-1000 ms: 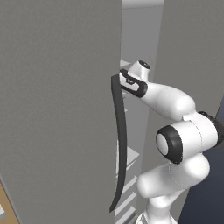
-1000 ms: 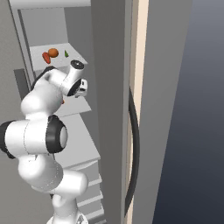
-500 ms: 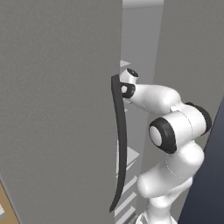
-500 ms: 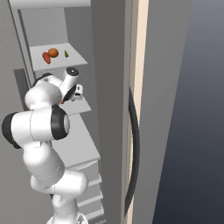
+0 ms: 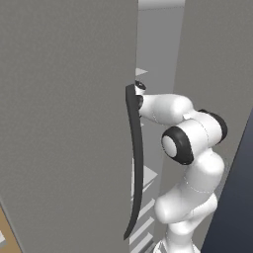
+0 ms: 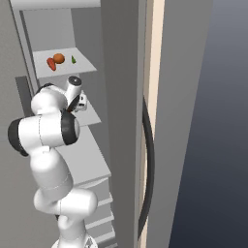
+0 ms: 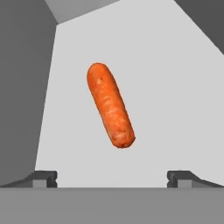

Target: Take the lemon wedge and carrot from the second highest rack and move them to the highest rack where the tangerine and carrot are located, to maximize freezer space. Close the freezer door after rearranging.

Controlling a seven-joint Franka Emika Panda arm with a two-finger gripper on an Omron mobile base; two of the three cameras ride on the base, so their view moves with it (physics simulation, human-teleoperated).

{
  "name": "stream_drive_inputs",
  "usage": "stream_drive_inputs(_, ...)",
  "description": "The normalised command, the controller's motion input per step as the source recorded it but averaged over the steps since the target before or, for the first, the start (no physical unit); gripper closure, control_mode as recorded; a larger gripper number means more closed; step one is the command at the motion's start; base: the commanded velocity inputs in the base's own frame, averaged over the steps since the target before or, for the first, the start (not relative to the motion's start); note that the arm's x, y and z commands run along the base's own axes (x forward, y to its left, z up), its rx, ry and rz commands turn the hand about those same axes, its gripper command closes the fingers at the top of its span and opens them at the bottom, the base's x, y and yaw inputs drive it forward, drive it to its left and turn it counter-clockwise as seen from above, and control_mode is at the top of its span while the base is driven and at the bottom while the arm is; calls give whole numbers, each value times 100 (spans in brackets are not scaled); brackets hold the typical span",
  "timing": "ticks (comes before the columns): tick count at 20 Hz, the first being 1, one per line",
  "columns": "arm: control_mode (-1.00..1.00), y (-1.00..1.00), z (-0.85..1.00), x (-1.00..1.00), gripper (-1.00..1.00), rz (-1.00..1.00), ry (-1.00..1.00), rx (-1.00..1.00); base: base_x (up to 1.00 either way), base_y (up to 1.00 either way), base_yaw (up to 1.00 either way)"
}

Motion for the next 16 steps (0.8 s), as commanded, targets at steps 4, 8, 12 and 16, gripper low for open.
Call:
stream_drive_inputs(4,-100,35,-14,18,-100,0,0,0,0,0,0)
stream_drive_inputs(8,-100,34,-22,24,-100,0,0,0,0,0,0)
stream_drive_inputs(12,-100,31,-34,34,-100,0,0,0,0,0,0)
stream_drive_inputs(16,-100,31,-44,38,-100,0,0,-4,0,0,0)
